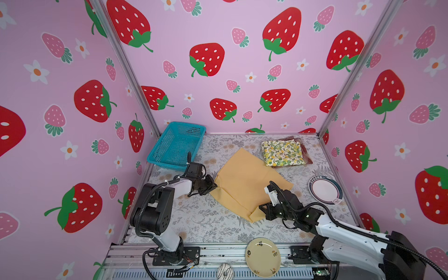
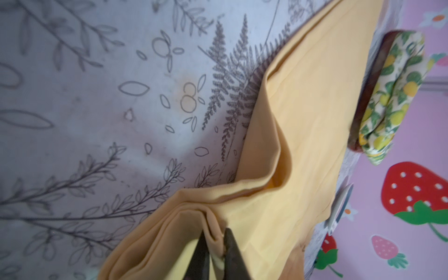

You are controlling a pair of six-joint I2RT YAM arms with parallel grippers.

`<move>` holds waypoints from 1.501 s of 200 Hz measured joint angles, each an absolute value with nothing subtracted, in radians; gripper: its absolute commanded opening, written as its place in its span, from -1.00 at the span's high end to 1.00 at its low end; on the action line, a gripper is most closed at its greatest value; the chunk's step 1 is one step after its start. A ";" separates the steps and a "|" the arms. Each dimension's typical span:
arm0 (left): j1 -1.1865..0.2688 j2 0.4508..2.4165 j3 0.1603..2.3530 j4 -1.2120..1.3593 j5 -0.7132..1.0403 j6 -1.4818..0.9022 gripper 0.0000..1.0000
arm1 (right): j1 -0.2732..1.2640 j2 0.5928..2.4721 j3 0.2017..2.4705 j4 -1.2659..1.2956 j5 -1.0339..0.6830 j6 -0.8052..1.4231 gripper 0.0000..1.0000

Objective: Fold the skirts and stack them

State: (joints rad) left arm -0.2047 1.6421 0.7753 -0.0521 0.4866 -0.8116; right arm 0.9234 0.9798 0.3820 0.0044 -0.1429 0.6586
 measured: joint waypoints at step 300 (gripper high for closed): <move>-0.147 0.907 0.598 -0.440 0.229 -0.897 1.00 | 0.928 0.686 0.402 -0.094 -0.130 0.654 1.00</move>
